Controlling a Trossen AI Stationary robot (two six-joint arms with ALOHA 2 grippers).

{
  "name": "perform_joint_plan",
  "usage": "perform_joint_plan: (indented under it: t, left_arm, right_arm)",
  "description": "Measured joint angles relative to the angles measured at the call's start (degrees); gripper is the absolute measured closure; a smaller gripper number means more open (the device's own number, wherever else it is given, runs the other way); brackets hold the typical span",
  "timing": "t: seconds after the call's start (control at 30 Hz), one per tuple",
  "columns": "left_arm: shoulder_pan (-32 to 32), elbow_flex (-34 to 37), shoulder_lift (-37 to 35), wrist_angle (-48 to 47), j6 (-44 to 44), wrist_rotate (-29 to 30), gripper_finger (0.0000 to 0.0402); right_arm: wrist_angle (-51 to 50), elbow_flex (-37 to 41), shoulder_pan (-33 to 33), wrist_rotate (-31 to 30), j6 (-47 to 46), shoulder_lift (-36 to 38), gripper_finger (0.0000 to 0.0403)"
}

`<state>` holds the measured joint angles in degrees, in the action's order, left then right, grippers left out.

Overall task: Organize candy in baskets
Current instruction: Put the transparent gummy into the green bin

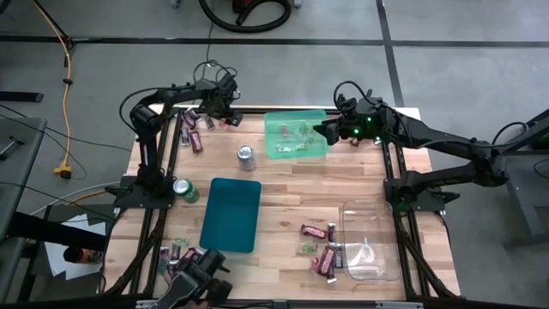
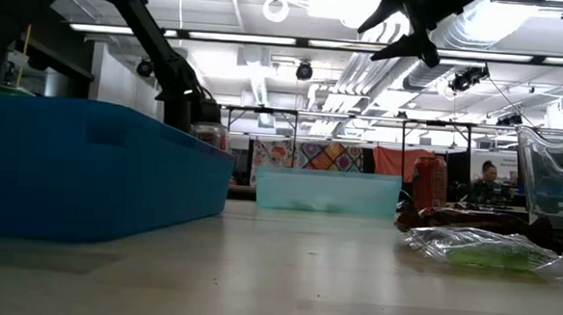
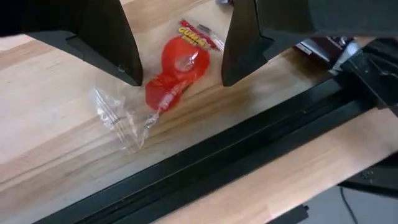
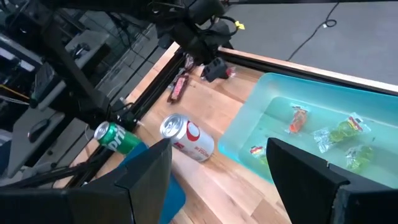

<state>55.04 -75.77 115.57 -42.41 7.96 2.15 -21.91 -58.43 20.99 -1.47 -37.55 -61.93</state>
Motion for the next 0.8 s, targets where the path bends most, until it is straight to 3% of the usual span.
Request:
perform_joint_plan:
  t: [0.13,0.27,0.33,0.47,0.6,0.8]
  left_arm:
    - [-1.0,0.1,-0.4,-1.2,-3.3,0.2,0.0227]
    - [-2.5,0.7,-3.8,-3.6,-4.2,-1.4,0.0352]
    - [-3.0,0.5,-7.5,-1.9,-3.8,-4.1,0.0385]
    - [-6.6,1.0,-16.1,3.8,0.5,-7.3,0.0385]
    - [-15.4,1.7,-22.8,15.0,6.3,-9.9,0.0397]
    - [-31.2,1.8,-19.9,25.0,8.8,-4.0,0.0399]
  right_arm:
    - [0.0,0.0,0.0,0.0,0.0,0.0,0.0144]
    - [0.1,0.0,0.0,0.0,0.7,0.0,0.0144]
    - [0.1,0.0,0.0,0.0,2.0,0.0,0.0144]
    - [0.5,0.0,0.0,0.0,4.2,0.0,0.0144]
    - [1.6,0.0,0.0,0.1,6.2,0.0,0.0144]
    - [2.6,0.0,0.0,0.1,8.2,0.5,0.0144]
